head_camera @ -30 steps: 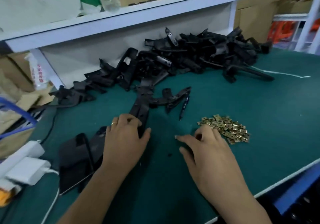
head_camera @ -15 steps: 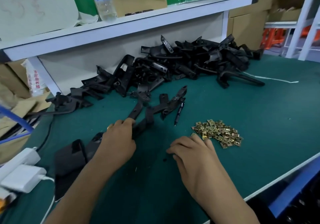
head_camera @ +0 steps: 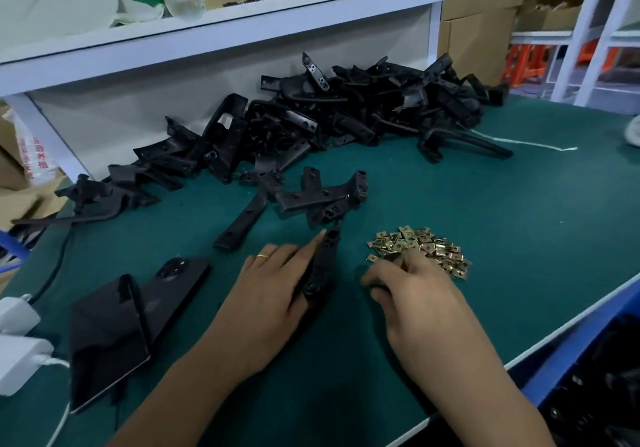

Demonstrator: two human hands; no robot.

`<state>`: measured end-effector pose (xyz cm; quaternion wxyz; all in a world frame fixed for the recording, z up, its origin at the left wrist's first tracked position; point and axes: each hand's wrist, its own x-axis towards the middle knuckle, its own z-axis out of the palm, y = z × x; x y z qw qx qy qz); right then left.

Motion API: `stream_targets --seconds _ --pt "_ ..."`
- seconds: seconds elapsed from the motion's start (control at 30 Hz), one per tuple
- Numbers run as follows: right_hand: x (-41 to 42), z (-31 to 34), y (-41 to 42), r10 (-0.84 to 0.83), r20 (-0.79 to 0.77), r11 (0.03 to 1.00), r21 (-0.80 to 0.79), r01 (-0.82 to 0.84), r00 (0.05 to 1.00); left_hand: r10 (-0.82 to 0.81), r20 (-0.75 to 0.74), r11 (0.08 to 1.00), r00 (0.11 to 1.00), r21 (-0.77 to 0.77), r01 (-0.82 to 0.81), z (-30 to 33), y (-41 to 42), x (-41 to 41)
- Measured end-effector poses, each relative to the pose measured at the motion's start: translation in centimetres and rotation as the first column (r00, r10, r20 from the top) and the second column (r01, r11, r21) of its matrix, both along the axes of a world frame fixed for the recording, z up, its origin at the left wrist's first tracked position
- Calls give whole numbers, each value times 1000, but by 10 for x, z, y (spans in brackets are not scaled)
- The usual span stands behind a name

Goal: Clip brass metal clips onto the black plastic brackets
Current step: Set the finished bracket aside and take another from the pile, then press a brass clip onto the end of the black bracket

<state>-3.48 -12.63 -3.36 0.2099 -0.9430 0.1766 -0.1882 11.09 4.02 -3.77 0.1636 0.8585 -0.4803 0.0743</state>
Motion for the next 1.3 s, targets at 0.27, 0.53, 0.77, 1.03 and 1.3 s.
stream_targets --seconds 0.27,0.53,0.77,1.03,1.3 --pt "4 -8 1 -141 405 805 578 -133 903 -62 -104 997 993 -59 56 11 -4 -2" --pt "1 -1 -6 -375 511 299 857 -420 774 -66 -54 992 996 -111 60 9 -5 -8" --pt "4 0 -1 -355 536 237 844 -480 766 -49 -25 994 998 -99 47 12 -12 -17" --pt "6 -2 -4 -415 522 170 849 -501 745 -40 -14 994 999 -102 38 13 -13 -22" --pt "6 -3 -2 -329 519 269 852 -448 789 -36 -25 991 999 -127 33 14 -13 -23"
